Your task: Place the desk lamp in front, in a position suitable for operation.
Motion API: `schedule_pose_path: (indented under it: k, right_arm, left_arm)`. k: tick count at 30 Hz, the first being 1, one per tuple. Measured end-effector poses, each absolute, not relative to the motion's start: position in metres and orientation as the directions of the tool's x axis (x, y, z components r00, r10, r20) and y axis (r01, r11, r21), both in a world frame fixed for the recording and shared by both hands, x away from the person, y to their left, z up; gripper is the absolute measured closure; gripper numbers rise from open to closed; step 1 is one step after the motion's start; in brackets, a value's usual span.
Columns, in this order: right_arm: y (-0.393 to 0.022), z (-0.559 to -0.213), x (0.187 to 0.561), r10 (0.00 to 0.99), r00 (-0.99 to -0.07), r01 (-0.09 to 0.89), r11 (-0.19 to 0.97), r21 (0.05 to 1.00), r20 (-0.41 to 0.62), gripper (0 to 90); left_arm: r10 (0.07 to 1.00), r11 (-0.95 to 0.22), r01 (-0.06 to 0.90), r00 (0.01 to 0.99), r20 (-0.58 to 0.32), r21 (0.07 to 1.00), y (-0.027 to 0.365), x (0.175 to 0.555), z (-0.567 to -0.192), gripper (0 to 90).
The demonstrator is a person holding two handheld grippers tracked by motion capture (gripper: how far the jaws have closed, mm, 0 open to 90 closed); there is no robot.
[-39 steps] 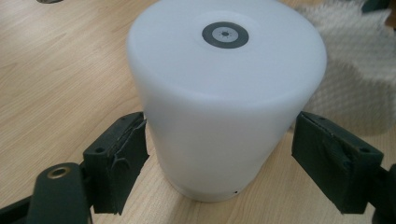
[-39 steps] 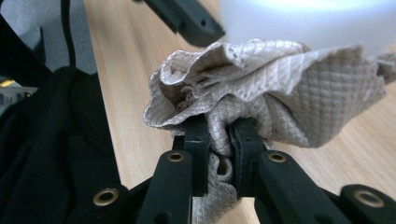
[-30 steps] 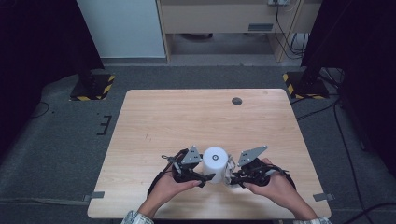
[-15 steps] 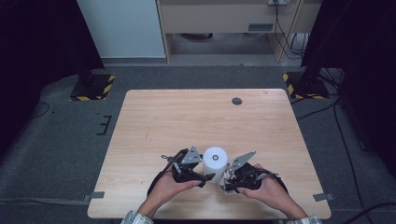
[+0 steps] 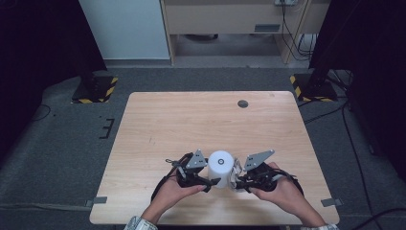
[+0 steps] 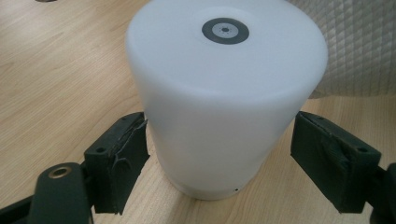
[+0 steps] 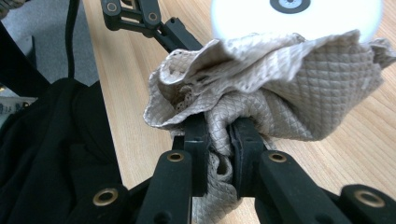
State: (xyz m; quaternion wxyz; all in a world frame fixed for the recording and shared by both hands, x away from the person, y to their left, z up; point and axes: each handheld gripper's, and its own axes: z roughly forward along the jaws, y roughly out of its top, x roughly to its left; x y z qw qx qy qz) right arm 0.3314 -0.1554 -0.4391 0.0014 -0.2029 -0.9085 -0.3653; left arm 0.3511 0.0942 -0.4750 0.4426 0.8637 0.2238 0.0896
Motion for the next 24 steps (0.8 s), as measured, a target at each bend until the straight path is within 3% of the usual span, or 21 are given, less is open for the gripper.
schedule_pose_path:
  k: [15,24]
  right_arm:
    - [-0.138,-0.478,0.330,0.355,-0.915,0.395,0.703,0.591,0.189,80.0]
    - [-0.142,-0.447,0.325,0.337,-0.928,0.353,0.671,0.653,0.155,79.9]
  left_arm:
    - [0.462,-0.512,0.302,0.886,-0.039,0.804,0.095,0.351,-0.474,18.6]
    - [0.461,-0.512,0.302,0.887,-0.040,0.804,0.095,0.351,-0.475,18.9]
